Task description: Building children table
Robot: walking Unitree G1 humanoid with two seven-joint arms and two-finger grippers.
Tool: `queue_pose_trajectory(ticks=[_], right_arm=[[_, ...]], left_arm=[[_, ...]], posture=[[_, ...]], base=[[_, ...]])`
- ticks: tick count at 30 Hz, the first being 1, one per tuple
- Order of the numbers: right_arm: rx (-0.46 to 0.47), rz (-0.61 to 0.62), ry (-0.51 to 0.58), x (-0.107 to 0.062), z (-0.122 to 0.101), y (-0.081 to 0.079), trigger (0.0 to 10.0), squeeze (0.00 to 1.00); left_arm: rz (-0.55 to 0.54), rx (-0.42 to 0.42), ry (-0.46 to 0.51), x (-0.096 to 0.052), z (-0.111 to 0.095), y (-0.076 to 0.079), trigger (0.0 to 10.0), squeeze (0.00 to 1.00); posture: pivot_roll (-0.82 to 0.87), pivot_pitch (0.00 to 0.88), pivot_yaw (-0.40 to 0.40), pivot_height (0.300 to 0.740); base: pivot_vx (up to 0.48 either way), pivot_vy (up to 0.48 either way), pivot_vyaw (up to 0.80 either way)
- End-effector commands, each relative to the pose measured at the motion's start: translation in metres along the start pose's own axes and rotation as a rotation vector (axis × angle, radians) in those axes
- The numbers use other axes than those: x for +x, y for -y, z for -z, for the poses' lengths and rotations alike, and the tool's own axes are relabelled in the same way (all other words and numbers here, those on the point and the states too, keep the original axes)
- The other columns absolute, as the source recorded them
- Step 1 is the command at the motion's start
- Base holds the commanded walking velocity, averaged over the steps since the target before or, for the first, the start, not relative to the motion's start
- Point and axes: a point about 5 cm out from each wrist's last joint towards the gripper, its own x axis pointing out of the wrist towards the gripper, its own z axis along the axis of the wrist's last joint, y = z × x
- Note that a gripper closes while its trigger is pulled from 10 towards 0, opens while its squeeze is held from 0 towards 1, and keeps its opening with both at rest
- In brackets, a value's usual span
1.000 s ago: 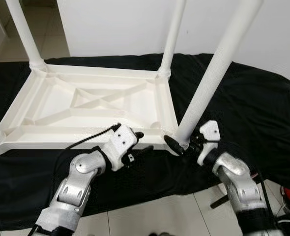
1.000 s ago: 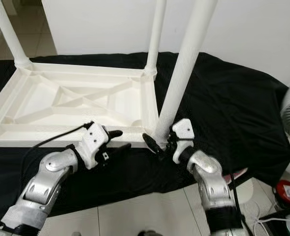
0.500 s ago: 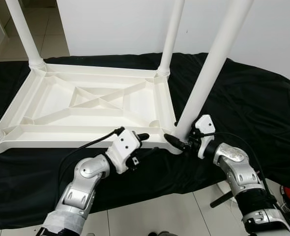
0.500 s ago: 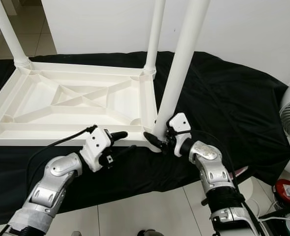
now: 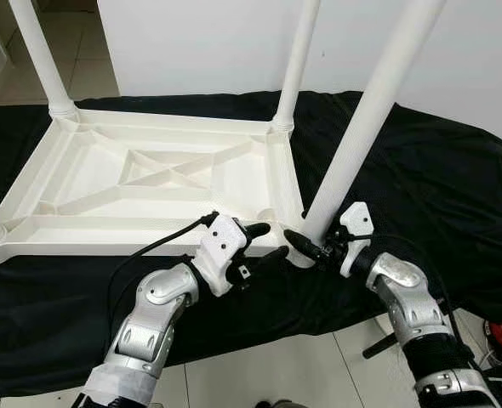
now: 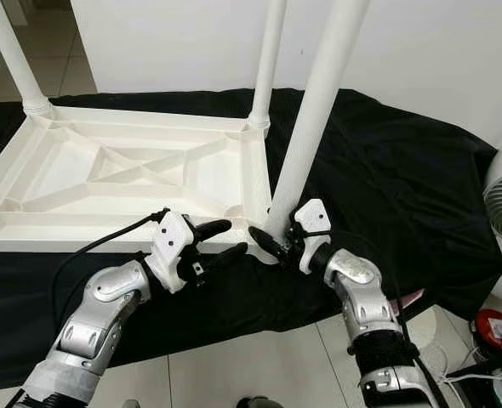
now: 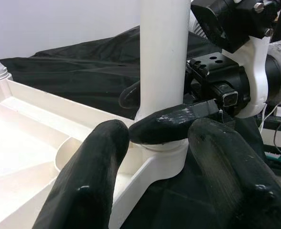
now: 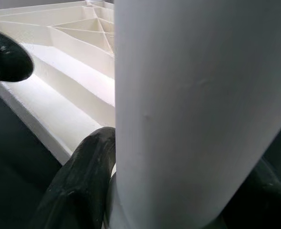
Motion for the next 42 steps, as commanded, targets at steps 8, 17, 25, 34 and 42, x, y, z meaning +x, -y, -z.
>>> queue_pose_trajectory(ticks=[8,17,25,34,42], right_arm=[[0.095,0.342,-0.007,0.007,0.006,-0.016,10.0,0.00],[0.162,0.649,-0.044,0.013,0.004,-0.029,10.0,0.00],[0.139,0.599,0.015,0.011,-0.004,-0.027,10.0,1.00],[0.043,0.501,-0.026,0.003,-0.007,-0.018,10.0,1.00],[0.049,0.315,-0.060,-0.004,-0.004,-0.009,10.0,0.00]], left_arm=[[-0.122,-0.025,-0.024,-0.002,0.003,-0.010,10.0,0.00],[-0.172,-0.028,-0.048,-0.003,0.006,-0.019,10.0,0.00],[-0.172,-0.018,-0.058,-0.004,0.006,-0.023,10.0,0.00],[-0.182,-0.024,-0.057,-0.004,0.007,-0.022,10.0,0.00],[-0.183,-0.030,-0.058,-0.005,0.007,-0.020,10.0,0.00]], posture=[[0.04,0.068,-0.055,0.740],[0.05,0.053,-0.077,0.740],[0.05,0.037,-0.076,0.740],[0.06,0.034,-0.082,0.740],[0.06,0.037,-0.082,0.740]], base=[[0.000,0.000,0.00],[0.000,0.000,0.00],[0.000,0.000,0.00],[0.000,0.000,0.00],[0.000,0.000,0.00]])
